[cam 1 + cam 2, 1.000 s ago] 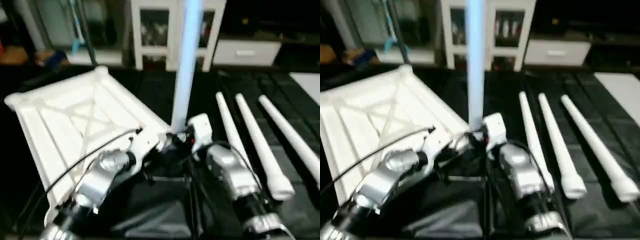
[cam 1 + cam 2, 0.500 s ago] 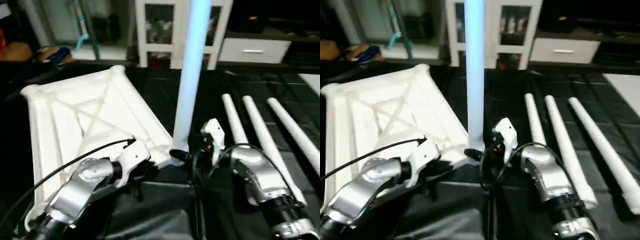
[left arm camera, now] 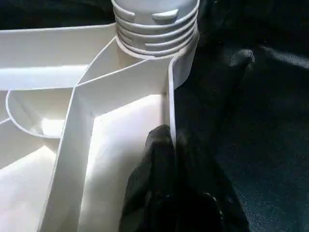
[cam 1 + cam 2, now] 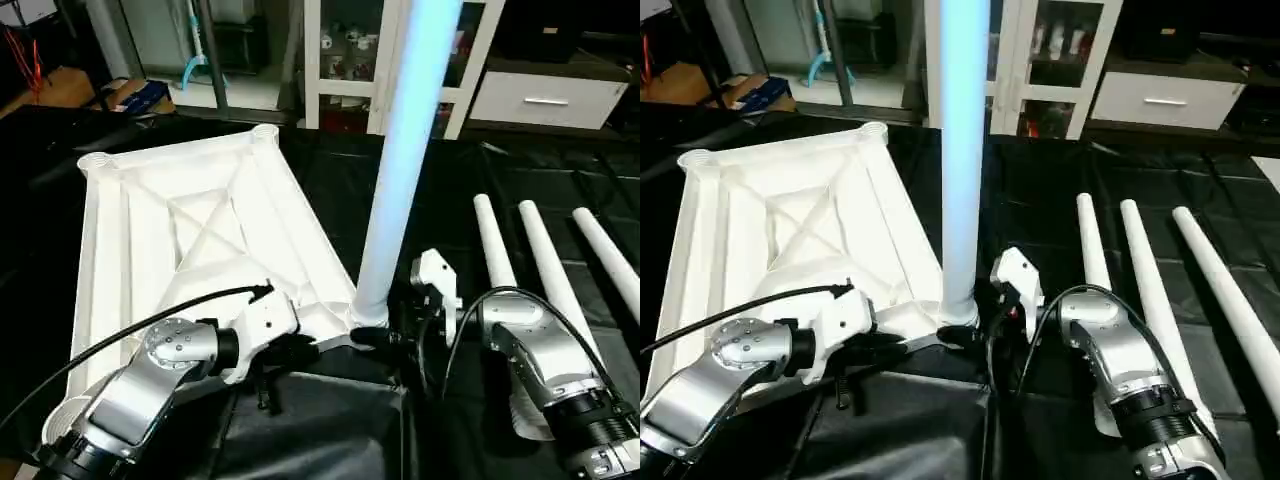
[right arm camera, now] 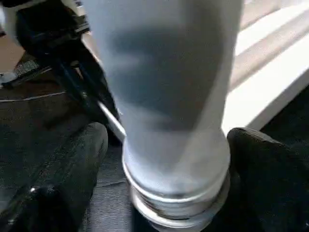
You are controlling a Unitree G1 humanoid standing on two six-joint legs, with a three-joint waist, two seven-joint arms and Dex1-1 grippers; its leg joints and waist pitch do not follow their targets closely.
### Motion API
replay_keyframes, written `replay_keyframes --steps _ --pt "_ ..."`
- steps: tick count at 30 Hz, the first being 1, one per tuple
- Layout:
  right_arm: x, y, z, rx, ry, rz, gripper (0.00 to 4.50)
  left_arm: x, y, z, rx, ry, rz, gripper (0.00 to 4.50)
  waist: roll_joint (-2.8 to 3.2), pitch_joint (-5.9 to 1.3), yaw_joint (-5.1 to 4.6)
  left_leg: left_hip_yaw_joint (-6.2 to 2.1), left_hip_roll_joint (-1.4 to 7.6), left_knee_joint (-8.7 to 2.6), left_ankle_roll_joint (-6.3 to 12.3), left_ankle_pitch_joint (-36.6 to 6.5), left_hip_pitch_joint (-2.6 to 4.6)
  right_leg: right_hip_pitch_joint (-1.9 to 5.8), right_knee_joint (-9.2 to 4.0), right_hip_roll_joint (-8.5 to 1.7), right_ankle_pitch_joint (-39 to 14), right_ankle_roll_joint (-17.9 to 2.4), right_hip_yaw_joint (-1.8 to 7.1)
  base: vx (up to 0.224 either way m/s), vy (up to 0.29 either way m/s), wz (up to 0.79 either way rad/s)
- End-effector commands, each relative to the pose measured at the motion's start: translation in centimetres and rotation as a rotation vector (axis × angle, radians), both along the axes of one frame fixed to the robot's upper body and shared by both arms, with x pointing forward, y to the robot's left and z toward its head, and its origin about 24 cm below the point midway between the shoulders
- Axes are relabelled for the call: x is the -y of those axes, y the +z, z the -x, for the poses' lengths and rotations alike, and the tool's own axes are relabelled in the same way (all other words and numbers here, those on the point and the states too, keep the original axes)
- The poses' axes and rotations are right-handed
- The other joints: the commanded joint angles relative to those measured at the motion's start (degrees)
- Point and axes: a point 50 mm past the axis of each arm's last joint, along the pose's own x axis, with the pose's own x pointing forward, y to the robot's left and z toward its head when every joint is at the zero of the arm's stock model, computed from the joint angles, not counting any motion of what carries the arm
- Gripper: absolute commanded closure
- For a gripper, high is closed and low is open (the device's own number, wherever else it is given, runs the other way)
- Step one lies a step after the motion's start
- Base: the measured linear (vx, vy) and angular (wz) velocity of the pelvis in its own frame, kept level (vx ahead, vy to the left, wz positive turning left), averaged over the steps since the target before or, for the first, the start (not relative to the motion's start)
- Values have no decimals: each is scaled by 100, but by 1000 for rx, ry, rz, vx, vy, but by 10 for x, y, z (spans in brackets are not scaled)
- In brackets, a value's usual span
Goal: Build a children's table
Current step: Rotate leg to tighten
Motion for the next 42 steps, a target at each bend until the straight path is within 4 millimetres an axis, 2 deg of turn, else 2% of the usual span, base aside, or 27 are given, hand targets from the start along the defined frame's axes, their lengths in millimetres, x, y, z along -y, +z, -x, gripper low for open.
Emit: replay_keyframes --steps 1,8,14,19,22,23,24,28,30,32,34,35,37,38,41,42 --pt "-2 3 -1 18 14 -3 22 -1 -9 5 -43 -13 -30 450 -49 -333 -9 -126 330 -496 323 -891 -27 266 -455 -355 -1775 -1176 356 0 0 0" --pt "-4 3 -1 10 13 -25 78 -1 -10 7 -49 -14 -31 450 -40 -370 -9 -125 329 -474 406 -556 -43 283 -386 -339 -1179 -1316 347 0 0 0" --pt "-6 -1 0 1 -39 -51 126 0 -10 7 -54 -15 -30 450 -42 -369 -9 -124 326 -474 393 -577 -47 290 -393 -347 -1226 -1324 348 0 0 0" --pt "-14 -12 -4 2 -172 -30 166 7 -9 1 -44 23 -15 450 -43 -356 -12 -122 329 -492 286 -686 -30 271 -414 -342 -1373 -1280 350 0 0 0" --pt "-23 -22 -7 8 -280 -1 178 15 -9 -8 -17 82 -19 450 -42 -336 -30 -132 325 -521 148 -999 -22 257 -464 -337 -1776 -1131 346 0 0 0" --pt "-27 -25 -7 6 -314 8 180 18 -9 -13 -7 119 -22 450 -38 -312 -51 -130 311 -533 52 -1190 -9 234 -502 -334 -2060 -1034 348 0 0 0" --pt "-31 -29 -9 16 -363 29 181 22 -9 -19 9 156 -25 450 -54 -319 -45 -153 305 -537 -22 -1291 1 249 -526 -351 -2259 -938 343 0 0 0" --pt "-40 -37 -14 2 -497 50 182 33 -7 -32 29 247 -18 450 -59 -297 -66 -177 286 -550 -81 -1638 29 214 -610 -358 -2886 -661 329 0 0 0" --pt "-46 -43 -19 -24 -641 63 183 39 -7 -41 34 322 -30 450 -52 -282 -94 -194 263 -555 -109 -1811 47 179 -678 -359 -3287 -465 303 0 0 0" --pt "-48 -44 -21 -31 -685 68 183 40 -8 -43 38 339 -42 450 -56 -290 -123 -218 255 -563 -132 -1885 41 180 -692 -353 -3354 -373 284 0 0 0" --pt "-53 -44 -24 -36 -746 58 183 41 -9 -45 37 366 -57 450 -32 -284 -163 -230 259 -567 -129 -2003 45 153 -702 -352 -3339 -376 275 0 0 0" --pt "-55 -44 -25 -34 -761 53 183 41 -9 -46 36 371 -60 450 -32 -296 -201 -251 257 -576 -120 -2043 21 181 -694 -355 -3286 -377 261 0 0 0" --pt "-62 -40 -26 -29 -734 16 183 41 -10 -45 36 367 -60 450 -16 -314 -211 -263 276 -588 -88 -1999 -4 201 -684 -367 -3053 -424 260 0 0 0" --pt "-67 -36 -26 -25 -707 -16 183 41 -10 -45 37 362 -60 450 13 -321 -214 -262 287 -595 -78 -1963 -8 203 -665 -361 -2828 -510 265 0 0 0" --pt "-74 -25 -27 3 -654 -97 183 37 -10 -42 39 344 -53 450 -5 -333 -221 -247 302 -603 -65 -1880 -35 218 -618 -358 -2403 -715 284 0 0 0" --pt "-74 -23 -27 2 -636 -118 183 35 -11 -40 40 337 -52 450 -6 -350 -228 -237 304 -595 -35 -1720 -57 238 -597 -367 -2190 -792 298 0 0 0"
